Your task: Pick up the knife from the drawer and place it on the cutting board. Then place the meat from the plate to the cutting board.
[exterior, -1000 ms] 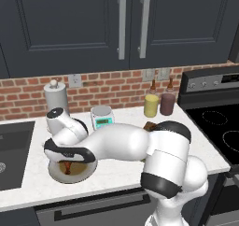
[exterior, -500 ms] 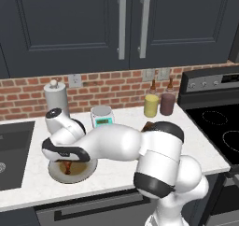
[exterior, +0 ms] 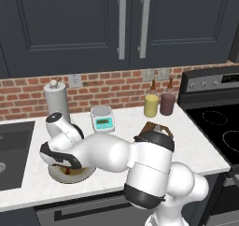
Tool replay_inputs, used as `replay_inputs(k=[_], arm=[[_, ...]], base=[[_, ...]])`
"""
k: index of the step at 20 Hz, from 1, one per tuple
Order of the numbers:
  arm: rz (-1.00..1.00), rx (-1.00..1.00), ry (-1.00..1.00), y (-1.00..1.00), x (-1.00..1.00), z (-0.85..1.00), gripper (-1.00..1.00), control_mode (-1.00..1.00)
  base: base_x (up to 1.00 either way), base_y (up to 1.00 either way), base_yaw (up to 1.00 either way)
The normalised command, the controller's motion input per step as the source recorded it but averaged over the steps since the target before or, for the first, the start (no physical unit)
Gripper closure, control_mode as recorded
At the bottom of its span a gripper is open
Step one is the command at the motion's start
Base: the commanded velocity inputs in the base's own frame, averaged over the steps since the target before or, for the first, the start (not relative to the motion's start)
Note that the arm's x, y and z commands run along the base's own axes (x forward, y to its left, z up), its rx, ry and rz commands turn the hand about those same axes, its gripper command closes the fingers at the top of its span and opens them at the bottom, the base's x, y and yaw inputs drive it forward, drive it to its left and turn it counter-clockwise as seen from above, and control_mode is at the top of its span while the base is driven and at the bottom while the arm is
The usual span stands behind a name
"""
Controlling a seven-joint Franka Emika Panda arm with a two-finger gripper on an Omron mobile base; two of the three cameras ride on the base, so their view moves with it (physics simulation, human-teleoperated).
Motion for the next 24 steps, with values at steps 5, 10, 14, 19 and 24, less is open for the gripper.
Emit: replay_inputs(k=[5,10,14,19,24], arm=[[0.00,0.00,-0.03,0.06,0.14,-0.18,-1.00,-1.00],[0.00,0.00,0.00,0.04,0.01,-0.25,-1.00,-1.00],[0.00,0.00,0.00,0.00,0.00,-0.26,1.00,-1.00],[0.00,0.00,0.00,0.01,0.00,-0.14,1.00,-1.00],[0.00,0.00,-0.02,-0.04,-0.14,0.02,1.00,-1.00]], base=[[0.00,0.00,0.00],[0.00,0.00,0.00],[0.00,0.00,0.00],[0.00,0.00,0.00],[0.00,0.00,0.00]])
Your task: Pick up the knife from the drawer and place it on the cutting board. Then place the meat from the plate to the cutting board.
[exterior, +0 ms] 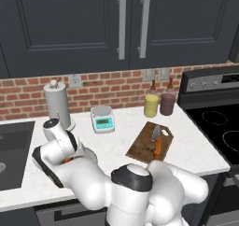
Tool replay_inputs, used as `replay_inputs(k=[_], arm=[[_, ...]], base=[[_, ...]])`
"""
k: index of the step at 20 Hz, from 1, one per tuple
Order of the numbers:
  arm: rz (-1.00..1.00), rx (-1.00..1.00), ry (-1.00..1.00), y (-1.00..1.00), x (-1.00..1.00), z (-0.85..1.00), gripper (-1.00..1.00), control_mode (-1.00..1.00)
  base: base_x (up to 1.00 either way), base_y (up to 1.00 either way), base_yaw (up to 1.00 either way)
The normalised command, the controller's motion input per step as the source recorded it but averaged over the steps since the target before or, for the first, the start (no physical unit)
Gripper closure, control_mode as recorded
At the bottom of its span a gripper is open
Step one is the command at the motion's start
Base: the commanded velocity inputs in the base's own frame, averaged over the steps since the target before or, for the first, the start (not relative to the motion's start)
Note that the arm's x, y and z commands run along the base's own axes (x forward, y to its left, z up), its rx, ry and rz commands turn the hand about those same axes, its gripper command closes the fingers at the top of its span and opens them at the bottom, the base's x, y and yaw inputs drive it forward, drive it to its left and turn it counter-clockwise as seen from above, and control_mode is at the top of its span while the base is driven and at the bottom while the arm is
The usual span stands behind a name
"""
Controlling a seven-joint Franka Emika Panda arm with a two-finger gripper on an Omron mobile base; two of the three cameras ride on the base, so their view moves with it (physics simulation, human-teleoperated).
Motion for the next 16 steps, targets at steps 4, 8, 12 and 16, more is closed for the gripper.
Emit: replay_inputs(k=[4,8,12,16], arm=[[0.00,0.02,-0.03,-0.49,-0.52,0.26,1.00,-1.00],[0.00,0.01,0.00,-0.68,-0.36,0.62,1.00,-1.00],[0.00,0.00,0.00,-0.86,-0.06,0.45,1.00,-1.00],[0.00,0.00,0.00,-0.98,0.00,0.17,1.00,-1.00]], base=[[0.00,0.00,0.00],[0.00,0.00,0.00],[0.00,0.00,0.00],[0.00,0.00,0.00]])
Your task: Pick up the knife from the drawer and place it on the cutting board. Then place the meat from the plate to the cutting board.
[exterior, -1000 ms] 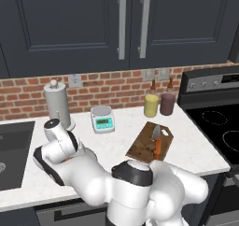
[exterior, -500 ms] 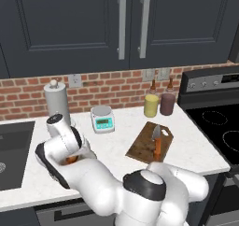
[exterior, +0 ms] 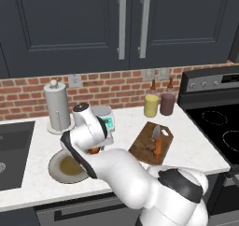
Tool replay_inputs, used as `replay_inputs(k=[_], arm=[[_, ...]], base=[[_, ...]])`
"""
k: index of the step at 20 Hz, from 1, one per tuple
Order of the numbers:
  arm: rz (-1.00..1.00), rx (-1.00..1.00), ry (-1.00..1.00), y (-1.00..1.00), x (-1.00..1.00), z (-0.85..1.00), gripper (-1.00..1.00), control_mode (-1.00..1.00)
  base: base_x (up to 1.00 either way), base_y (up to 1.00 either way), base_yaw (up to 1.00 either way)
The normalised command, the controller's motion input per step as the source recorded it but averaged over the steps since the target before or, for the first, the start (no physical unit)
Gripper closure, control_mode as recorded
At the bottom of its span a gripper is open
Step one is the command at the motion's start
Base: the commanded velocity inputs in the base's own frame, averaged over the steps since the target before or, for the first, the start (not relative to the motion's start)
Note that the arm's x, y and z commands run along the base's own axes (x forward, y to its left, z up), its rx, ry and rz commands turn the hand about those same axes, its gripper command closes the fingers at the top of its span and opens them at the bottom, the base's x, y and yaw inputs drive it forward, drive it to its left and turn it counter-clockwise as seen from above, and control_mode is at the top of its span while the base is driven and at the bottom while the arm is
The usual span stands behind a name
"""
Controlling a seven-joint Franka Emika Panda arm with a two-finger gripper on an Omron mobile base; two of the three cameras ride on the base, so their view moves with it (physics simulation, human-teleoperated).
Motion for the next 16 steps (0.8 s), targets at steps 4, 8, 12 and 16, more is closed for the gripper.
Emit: replay_inputs(k=[4,8,12,16], arm=[[0.00,0.00,0.00,-0.96,0.00,0.00,1.00,-1.00],[0.00,0.00,0.00,-0.83,0.00,0.03,1.00,-1.00],[0.00,0.00,0.00,-0.64,0.05,0.00,1.00,-1.00],[0.00,0.00,0.00,-0.58,0.11,0.08,1.00,-1.00]], base=[[0.00,0.00,0.00],[0.00,0.00,0.00],[0.00,0.00,0.00],[0.00,0.00,0.00]])
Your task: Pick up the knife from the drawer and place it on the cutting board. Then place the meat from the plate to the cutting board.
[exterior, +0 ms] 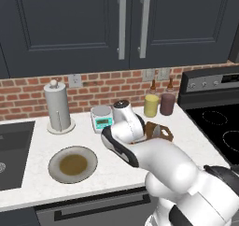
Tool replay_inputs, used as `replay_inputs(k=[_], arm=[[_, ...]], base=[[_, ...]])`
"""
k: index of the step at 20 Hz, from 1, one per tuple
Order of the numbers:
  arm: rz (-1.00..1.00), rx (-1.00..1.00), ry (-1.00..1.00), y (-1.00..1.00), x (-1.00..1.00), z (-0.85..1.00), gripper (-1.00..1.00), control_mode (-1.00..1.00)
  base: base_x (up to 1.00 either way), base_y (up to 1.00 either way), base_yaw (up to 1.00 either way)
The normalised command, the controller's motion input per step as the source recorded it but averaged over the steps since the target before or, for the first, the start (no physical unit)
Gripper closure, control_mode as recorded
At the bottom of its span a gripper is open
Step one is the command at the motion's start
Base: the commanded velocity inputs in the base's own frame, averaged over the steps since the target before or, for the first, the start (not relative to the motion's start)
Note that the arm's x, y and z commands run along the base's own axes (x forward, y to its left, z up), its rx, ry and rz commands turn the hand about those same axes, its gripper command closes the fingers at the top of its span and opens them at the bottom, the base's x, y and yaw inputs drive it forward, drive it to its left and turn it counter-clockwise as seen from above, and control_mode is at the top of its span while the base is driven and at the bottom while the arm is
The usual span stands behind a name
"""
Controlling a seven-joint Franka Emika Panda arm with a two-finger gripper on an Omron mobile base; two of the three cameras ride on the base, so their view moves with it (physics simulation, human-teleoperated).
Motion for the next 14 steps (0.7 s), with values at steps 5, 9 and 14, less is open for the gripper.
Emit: replay_inputs(k=[5,9,14], arm=[[0.00,0.00,0.01,-0.55,0.12,0.03,1.00,-1.00],[0.00,0.00,0.09,-0.44,0.32,0.00,1.00,-1.00],[0.00,0.00,0.04,-0.32,0.39,0.00,1.00,-1.00]], base=[[0.00,0.00,0.00],[0.00,0.00,0.00],[0.00,0.00,0.00]])
